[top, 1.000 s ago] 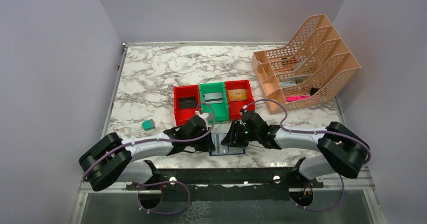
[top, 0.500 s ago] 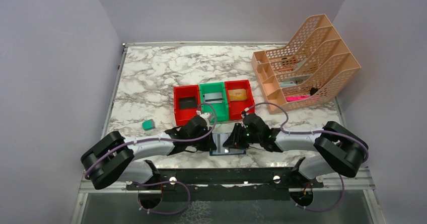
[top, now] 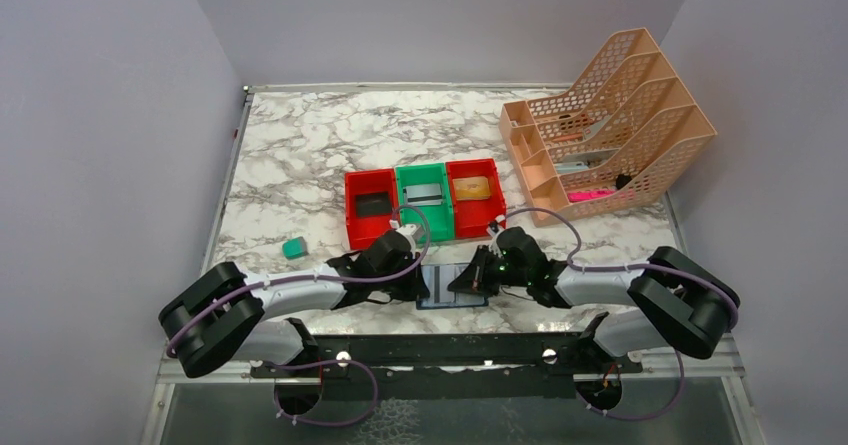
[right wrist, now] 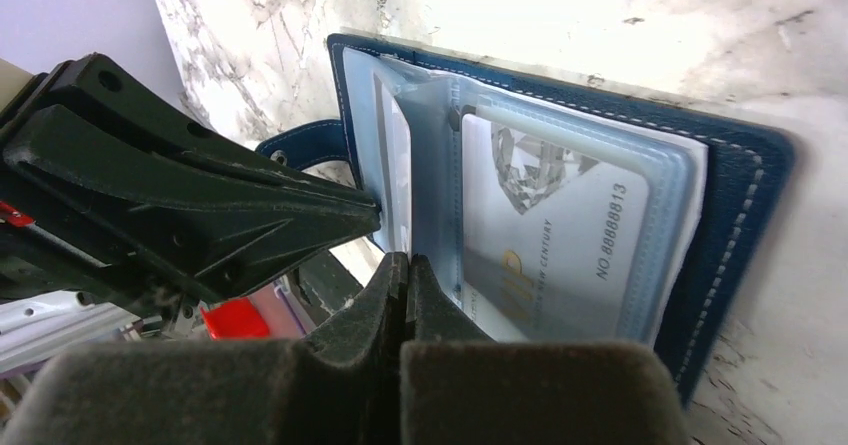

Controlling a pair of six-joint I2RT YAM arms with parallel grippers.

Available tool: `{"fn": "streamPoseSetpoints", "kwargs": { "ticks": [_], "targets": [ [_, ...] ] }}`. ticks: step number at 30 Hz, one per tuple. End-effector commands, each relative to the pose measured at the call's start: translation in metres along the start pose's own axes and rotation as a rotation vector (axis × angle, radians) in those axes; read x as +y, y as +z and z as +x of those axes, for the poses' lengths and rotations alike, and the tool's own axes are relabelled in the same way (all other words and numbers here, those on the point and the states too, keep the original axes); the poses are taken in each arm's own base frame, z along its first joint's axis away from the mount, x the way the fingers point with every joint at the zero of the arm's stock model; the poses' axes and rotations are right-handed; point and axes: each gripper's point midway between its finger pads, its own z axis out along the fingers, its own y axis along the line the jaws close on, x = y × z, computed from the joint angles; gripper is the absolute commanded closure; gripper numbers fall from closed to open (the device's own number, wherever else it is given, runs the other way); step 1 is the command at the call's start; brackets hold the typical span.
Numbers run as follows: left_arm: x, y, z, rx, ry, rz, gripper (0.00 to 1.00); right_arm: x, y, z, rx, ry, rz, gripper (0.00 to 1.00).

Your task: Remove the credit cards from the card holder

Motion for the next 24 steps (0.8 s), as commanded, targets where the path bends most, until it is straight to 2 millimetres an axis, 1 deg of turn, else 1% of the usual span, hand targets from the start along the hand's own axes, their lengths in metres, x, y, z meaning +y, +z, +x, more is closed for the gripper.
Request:
{"fn": "streamPoseSetpoints", "kwargs": {
  "ticks": [1,4,8,9,12,14,15,16,19,21,24],
  "targets": [
    [0.028,-0.004,0.018,0.042,0.007,-0.115,0.96,-0.012,-0.007,0.001,-0.001,0.003,0.038,0.99],
    [0.024,-0.006,0.014,0.029,0.010,-0.103,0.95,-0.022,-0.011,0.002,-0.008,0.009,0.077,0.99],
    [0.012,-0.008,0.005,0.006,0.018,-0.066,0.88,-0.023,-0.011,0.004,-0.005,0.011,0.065,0.97],
    [0.007,-0.009,0.001,-0.003,0.021,-0.051,0.86,-0.021,-0.011,0.005,0.003,0.008,0.053,0.96],
    [-0.009,-0.013,-0.014,-0.037,0.034,-0.007,0.75,-0.013,-0.008,0.006,0.027,-0.014,0.020,0.92],
    [-0.020,-0.015,-0.025,-0.062,0.043,0.015,0.66,-0.020,-0.007,0.004,0.012,-0.007,0.055,0.92],
    [-0.025,-0.017,-0.030,-0.073,0.045,0.026,0.63,-0.027,-0.008,0.001,-0.014,0.011,0.081,0.91],
    [-0.031,-0.017,-0.035,-0.082,0.049,0.040,0.61,-0.029,-0.009,0.001,-0.027,0.018,0.084,0.89],
    [-0.044,-0.018,-0.044,-0.098,0.057,0.075,0.57,-0.021,-0.013,-0.002,-0.052,-0.003,0.031,0.79],
    [-0.046,-0.016,-0.047,-0.107,0.060,0.084,0.56,-0.018,-0.014,-0.004,-0.055,-0.012,0.024,0.78],
    [-0.036,-0.005,-0.041,-0.087,0.054,0.059,0.56,-0.021,-0.013,-0.004,-0.049,-0.018,0.043,0.77]
  ]
}}
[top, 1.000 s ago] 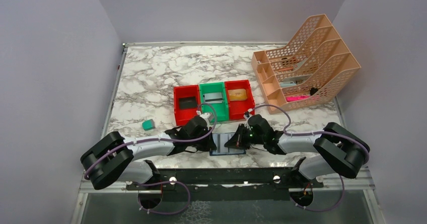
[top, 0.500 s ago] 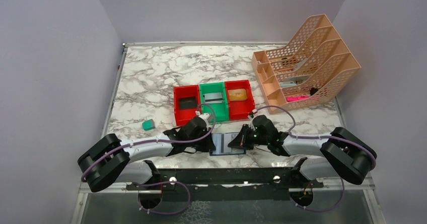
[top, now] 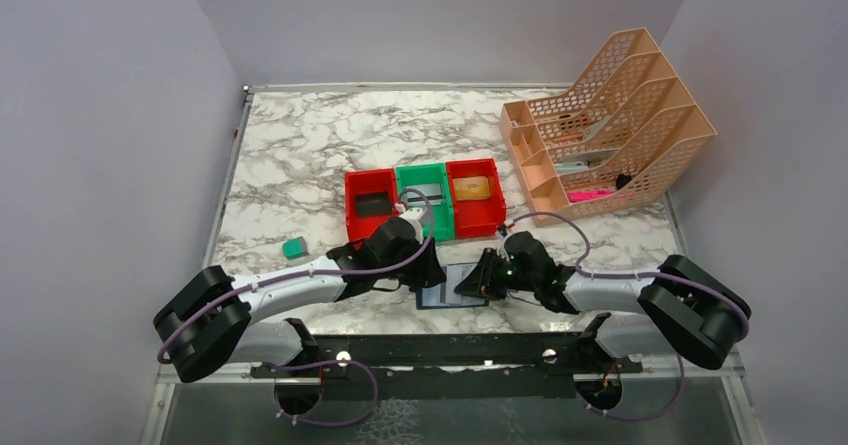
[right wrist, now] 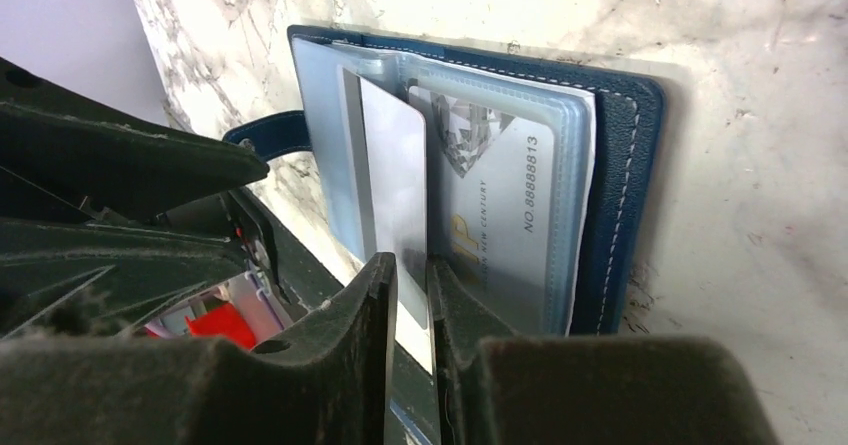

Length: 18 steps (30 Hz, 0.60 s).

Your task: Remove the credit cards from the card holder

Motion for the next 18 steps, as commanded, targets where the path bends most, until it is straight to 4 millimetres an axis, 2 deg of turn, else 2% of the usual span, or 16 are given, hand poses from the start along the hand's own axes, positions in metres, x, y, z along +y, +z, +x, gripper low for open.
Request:
{"fn": "streamPoseSetpoints", "kwargs": {
  "ticks": [1,2,5,8,11,15,18],
  "targets": [
    [0.007,0.014,0.006,0.021,0.009,-0.016,0.56,-0.006,0.000,-0.006,-0.029,-0.014,0.021,0.75],
    [0.013,0.018,0.013,0.045,0.002,-0.032,0.57,-0.007,0.000,-0.005,-0.028,-0.002,0.014,0.70],
    [0.030,0.026,0.037,0.112,-0.010,-0.081,0.61,-0.008,-0.002,-0.003,-0.024,0.045,-0.026,0.64],
    [0.049,0.030,0.055,0.163,-0.012,-0.154,0.68,-0.011,-0.002,-0.004,-0.016,0.085,-0.038,0.61],
    [0.063,0.029,0.068,0.193,-0.028,-0.206,0.78,-0.014,-0.001,-0.005,-0.005,0.114,-0.044,0.62],
    [0.068,0.027,0.071,0.206,-0.016,-0.227,0.81,-0.018,0.001,-0.007,-0.004,0.121,-0.034,0.67],
    [0.070,0.025,0.070,0.208,-0.007,-0.247,0.82,-0.021,0.000,-0.010,-0.017,0.113,-0.022,0.74]
  ]
}}
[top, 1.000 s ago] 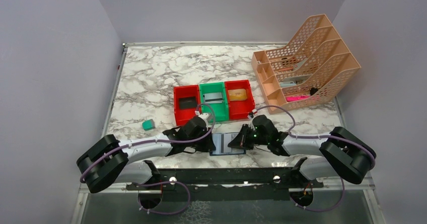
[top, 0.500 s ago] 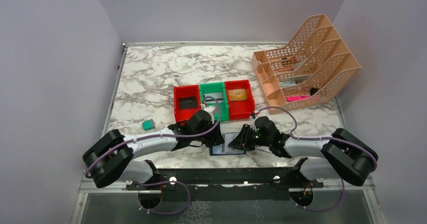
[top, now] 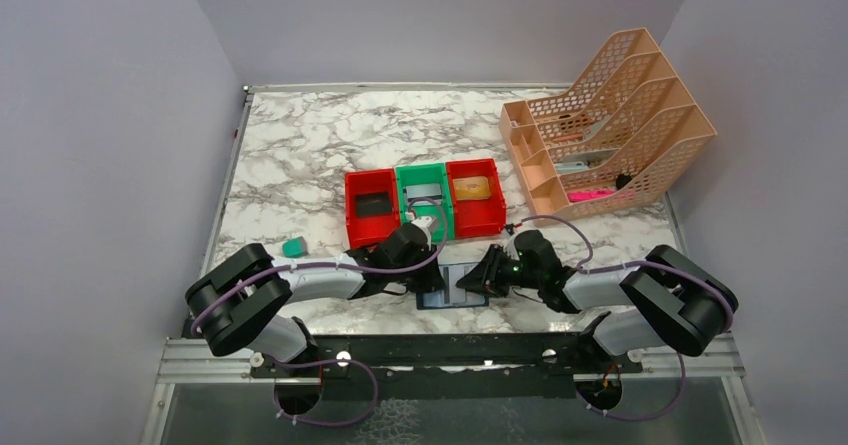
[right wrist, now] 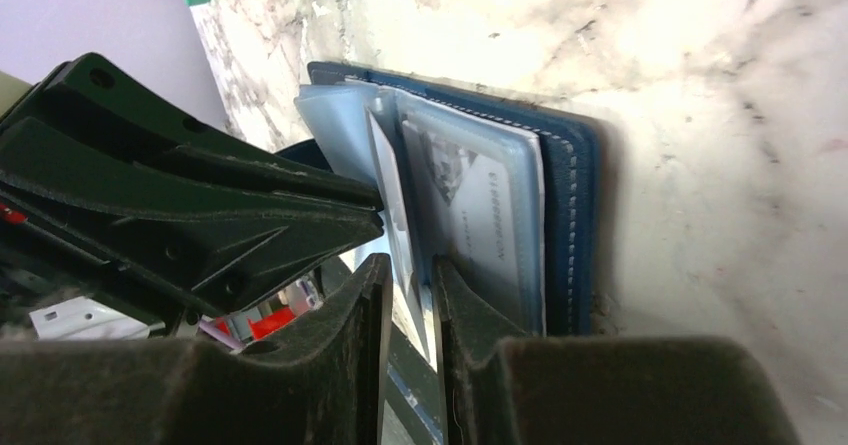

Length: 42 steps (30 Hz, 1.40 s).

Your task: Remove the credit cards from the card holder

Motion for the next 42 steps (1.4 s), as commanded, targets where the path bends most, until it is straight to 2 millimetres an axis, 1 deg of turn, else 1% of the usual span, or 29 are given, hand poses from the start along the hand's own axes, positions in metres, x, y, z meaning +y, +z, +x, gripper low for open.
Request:
{"fn": "streamPoseSetpoints", "kwargs": {
  "ticks": [1,5,7,11,17,18,21,23,25,29,32,34,38,41,42],
  "targets": [
    [0.052,-0.006,0.045,0.134,0.008,-0.199,0.82,-0.017,-0.002,0.002,-0.003,0.002,0.047,0.77],
    [0.049,-0.007,0.043,0.129,0.012,-0.186,0.82,-0.009,-0.001,0.004,0.030,-0.035,0.021,0.85],
    [0.046,-0.007,0.040,0.121,0.018,-0.176,0.82,-0.007,0.001,0.005,0.047,-0.045,0.012,0.88],
    [0.039,-0.010,0.032,0.088,0.019,-0.157,0.82,-0.005,0.003,0.006,0.058,-0.054,-0.003,0.98],
    [0.027,-0.016,0.016,0.027,0.023,-0.128,0.82,0.003,0.004,0.011,0.094,-0.081,-0.054,0.99],
    [0.027,-0.016,0.015,0.022,0.023,-0.125,0.82,0.003,0.004,0.012,0.096,-0.083,-0.061,0.99],
    [0.025,-0.017,0.014,0.019,0.026,-0.122,0.82,0.006,0.003,0.010,0.088,-0.088,-0.071,0.90],
    [0.026,-0.016,0.014,0.023,0.023,-0.124,0.82,0.004,0.005,0.010,0.091,-0.083,-0.056,0.86],
    [0.026,-0.015,0.016,0.031,0.022,-0.123,0.82,0.002,0.007,0.010,0.097,-0.078,-0.041,0.78],
    [0.026,-0.014,0.018,0.045,0.021,-0.120,0.83,-0.002,0.008,0.007,0.076,-0.058,-0.030,0.77],
    [0.028,-0.013,0.021,0.054,0.025,-0.127,0.83,0.001,0.008,0.004,0.069,-0.069,-0.024,0.80],
    [0.027,-0.012,0.020,0.058,0.026,-0.124,0.83,0.000,0.008,0.003,0.064,-0.073,-0.016,0.86],
    [0.027,-0.011,0.022,0.064,0.021,-0.123,0.83,0.000,0.005,0.005,0.068,-0.080,-0.017,0.87],
    [0.027,-0.011,0.021,0.063,0.022,-0.121,0.83,0.003,0.004,0.007,0.074,-0.085,-0.035,0.77],
    [0.026,-0.010,0.021,0.063,0.023,-0.120,0.83,0.003,0.003,0.007,0.074,-0.085,-0.036,0.76]
  ]
}}
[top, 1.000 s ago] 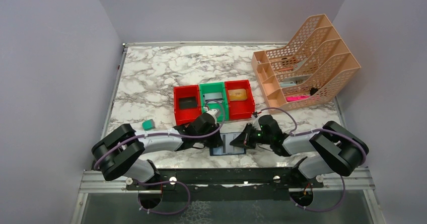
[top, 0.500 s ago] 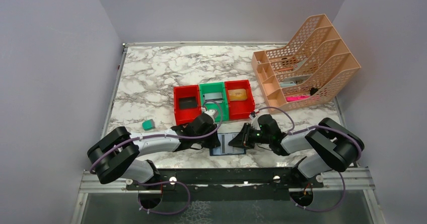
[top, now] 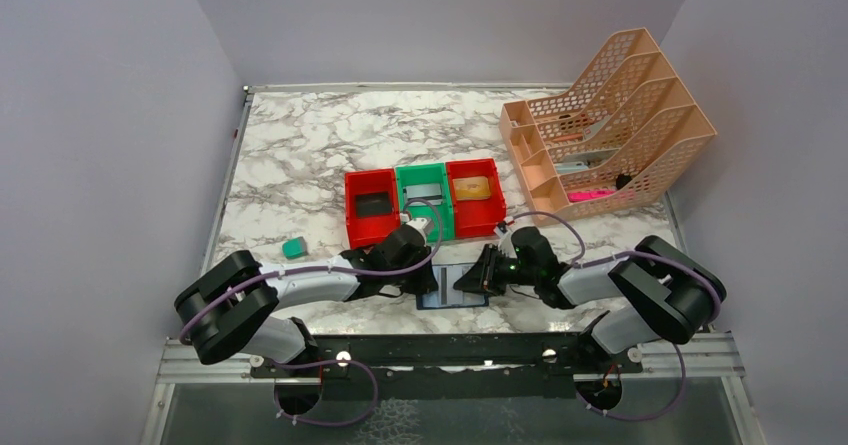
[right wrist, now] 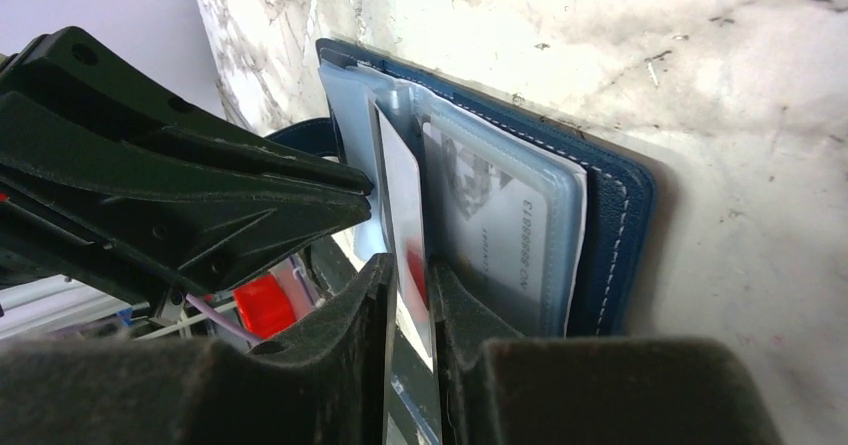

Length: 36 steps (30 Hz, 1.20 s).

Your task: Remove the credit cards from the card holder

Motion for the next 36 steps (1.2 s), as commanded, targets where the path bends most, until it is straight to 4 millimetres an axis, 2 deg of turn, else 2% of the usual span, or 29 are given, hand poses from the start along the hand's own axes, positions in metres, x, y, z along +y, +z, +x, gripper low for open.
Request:
{"fn": "streamPoseSetpoints", "kwargs": {
  "ticks": [1,8,12,16,21,29,36],
  "targets": [
    [0.016,0.003,0.018,0.065,0.020,-0.061,0.83,0.002,-0.002,-0.001,-0.003,-0.022,-0.004,0.76],
    [0.014,0.004,0.017,0.066,0.018,-0.057,0.84,0.003,-0.003,-0.002,-0.006,-0.022,0.001,0.93],
    [0.013,0.002,0.015,0.055,0.020,-0.056,0.84,0.002,-0.005,-0.004,-0.021,-0.022,0.020,0.99],
    [0.012,0.001,0.014,0.050,0.019,-0.050,0.83,0.004,-0.007,-0.005,-0.025,-0.027,0.022,0.99],
    [0.007,-0.002,0.011,0.040,0.013,-0.033,0.76,0.010,-0.010,-0.008,-0.038,-0.043,0.018,0.99],
    [-0.013,-0.013,-0.010,-0.020,0.027,0.022,0.69,0.021,-0.024,-0.020,-0.111,-0.102,0.035,0.99],
    [-0.013,-0.028,-0.026,-0.084,0.049,-0.014,0.59,0.025,-0.036,-0.028,-0.172,-0.136,0.050,0.99]
  ]
}}
